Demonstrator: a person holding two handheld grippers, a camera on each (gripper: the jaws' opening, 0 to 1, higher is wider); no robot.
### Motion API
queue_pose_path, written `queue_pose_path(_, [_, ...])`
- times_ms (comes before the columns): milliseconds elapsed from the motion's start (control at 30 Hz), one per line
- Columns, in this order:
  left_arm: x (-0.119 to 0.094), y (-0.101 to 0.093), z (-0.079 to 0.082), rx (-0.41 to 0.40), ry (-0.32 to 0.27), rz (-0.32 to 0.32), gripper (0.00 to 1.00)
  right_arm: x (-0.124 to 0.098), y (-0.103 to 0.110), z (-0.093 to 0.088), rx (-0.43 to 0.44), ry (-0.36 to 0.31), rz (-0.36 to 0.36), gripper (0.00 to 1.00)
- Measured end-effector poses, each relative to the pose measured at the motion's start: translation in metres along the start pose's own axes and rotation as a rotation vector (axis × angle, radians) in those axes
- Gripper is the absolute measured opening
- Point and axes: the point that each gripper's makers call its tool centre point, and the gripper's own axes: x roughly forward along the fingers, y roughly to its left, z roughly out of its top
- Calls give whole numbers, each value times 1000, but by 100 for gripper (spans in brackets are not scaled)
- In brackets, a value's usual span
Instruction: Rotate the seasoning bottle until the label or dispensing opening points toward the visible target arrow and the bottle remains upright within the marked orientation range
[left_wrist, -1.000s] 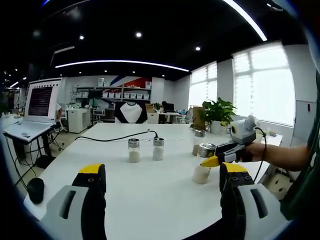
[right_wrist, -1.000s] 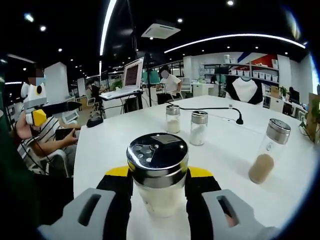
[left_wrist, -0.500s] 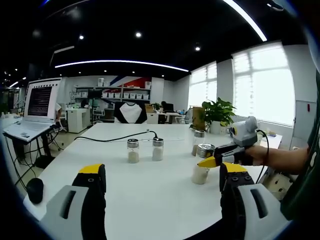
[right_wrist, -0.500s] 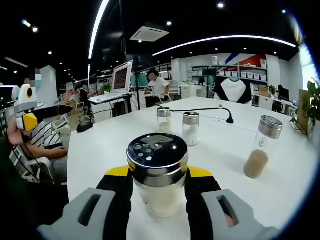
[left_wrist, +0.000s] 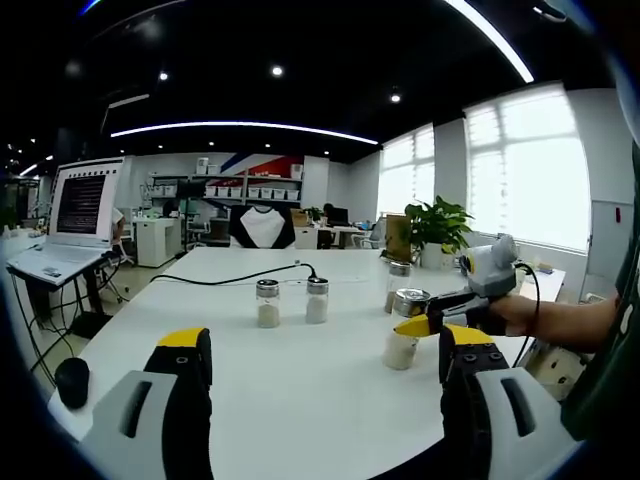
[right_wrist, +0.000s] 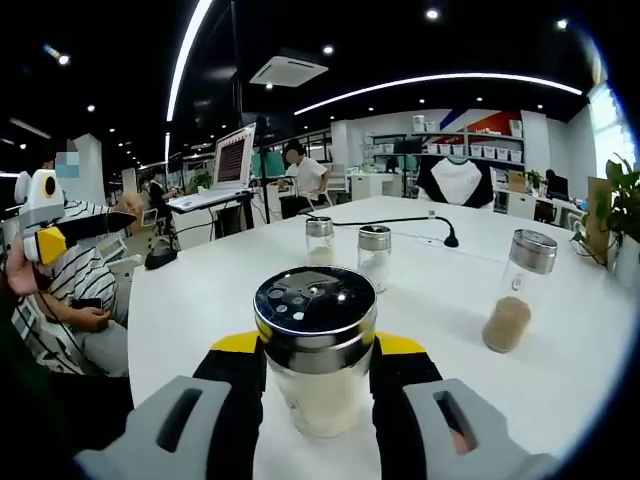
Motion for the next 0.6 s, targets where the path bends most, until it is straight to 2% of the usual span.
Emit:
queue_pose_path(367, [0, -5, -1, 0, 7, -2, 99, 1, 0, 0, 11, 7, 23, 41])
queue_pose_path(500, [-1, -4, -1, -1, 9, 4, 99, -1, 1, -2, 50, -12, 26, 52])
queue_pose_path(600, [-1, -4, -2, -4, 12, 7, 99, -7, 1, -3, 56, -20, 24, 52])
